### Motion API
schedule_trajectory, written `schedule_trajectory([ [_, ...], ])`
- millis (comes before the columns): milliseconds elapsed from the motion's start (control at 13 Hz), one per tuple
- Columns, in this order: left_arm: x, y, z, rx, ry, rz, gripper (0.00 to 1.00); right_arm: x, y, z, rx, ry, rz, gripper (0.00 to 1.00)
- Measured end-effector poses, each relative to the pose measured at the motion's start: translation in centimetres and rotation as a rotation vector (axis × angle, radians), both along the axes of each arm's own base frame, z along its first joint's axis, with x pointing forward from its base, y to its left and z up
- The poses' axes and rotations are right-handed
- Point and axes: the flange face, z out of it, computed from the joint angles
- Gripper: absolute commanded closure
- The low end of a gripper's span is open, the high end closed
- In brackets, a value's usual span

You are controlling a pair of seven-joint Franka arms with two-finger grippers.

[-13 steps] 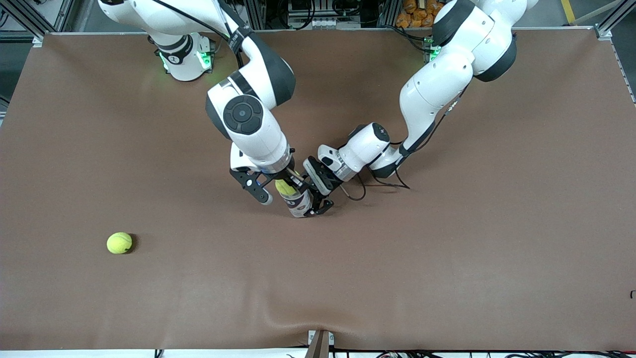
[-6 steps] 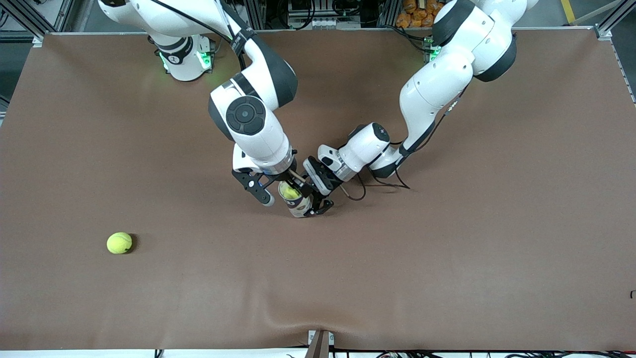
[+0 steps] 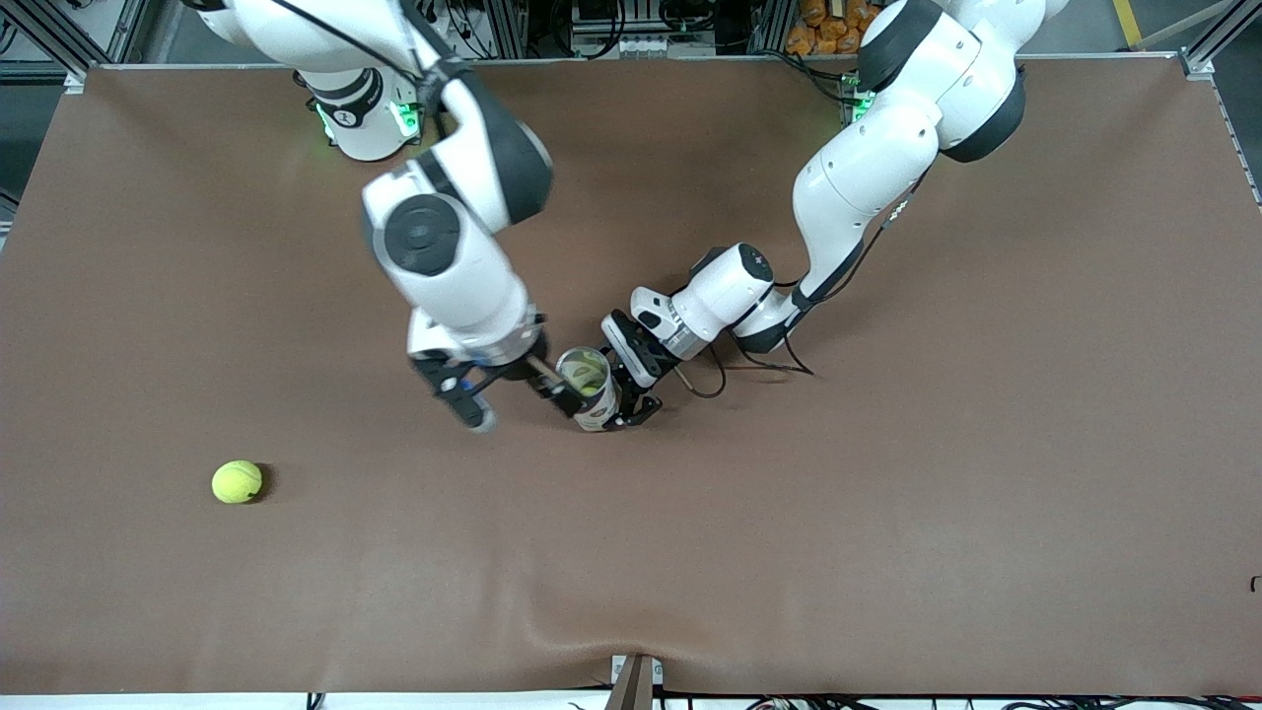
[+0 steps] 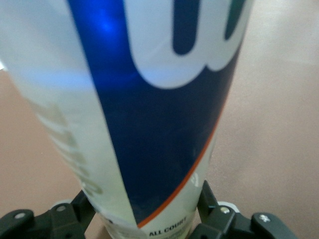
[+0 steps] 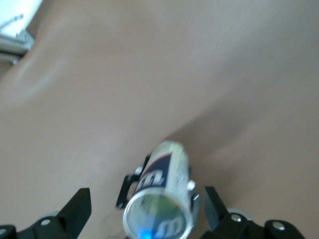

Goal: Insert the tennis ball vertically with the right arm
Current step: 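Move the right gripper to the second tennis ball and lower it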

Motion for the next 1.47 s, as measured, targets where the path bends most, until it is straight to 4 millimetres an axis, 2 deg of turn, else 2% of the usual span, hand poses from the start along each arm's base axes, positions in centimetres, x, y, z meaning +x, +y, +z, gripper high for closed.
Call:
schedule_trajectory([
  [154, 0.0, 0.0, 0.0, 0.0, 0.0, 0.0, 0.16, 1.7, -5.8, 1.8, -0.026, 0.021, 0.082, 0.0],
  [309, 0.0, 0.0, 0.0, 0.0, 0.0, 0.0, 0.16, 2.7, -12.1, 2.1, -0.058, 0.091, 0.198, 0.0],
  [617, 0.0, 0.0, 0.0, 0.0, 0.0, 0.0, 0.16, 5.4, -26.4, -0.3, -0.052, 0.158, 0.385, 0.0],
  [771, 0.0, 0.0, 0.0, 0.0, 0.0, 0.0, 0.16, 6.1, -32.1, -3.0, -0.064, 0.194, 0.42, 0.0],
  [926, 0.0, 0.0, 0.0, 0.0, 0.0, 0.001, 0.16, 6.8, -36.1, -6.4, -0.06, 0.215, 0.452, 0.0],
  [1080, 0.0, 0.0, 0.0, 0.0, 0.0, 0.001, 0.16, 7.8, -39.1, -9.1, -0.062, 0.174, 0.521, 0.0],
  [1465, 0.1, 0.1, 0.0, 0.0, 0.0, 0.001, 0.16, 9.8, -45.3, -13.9, -0.12, 0.017, 0.816, 0.0],
])
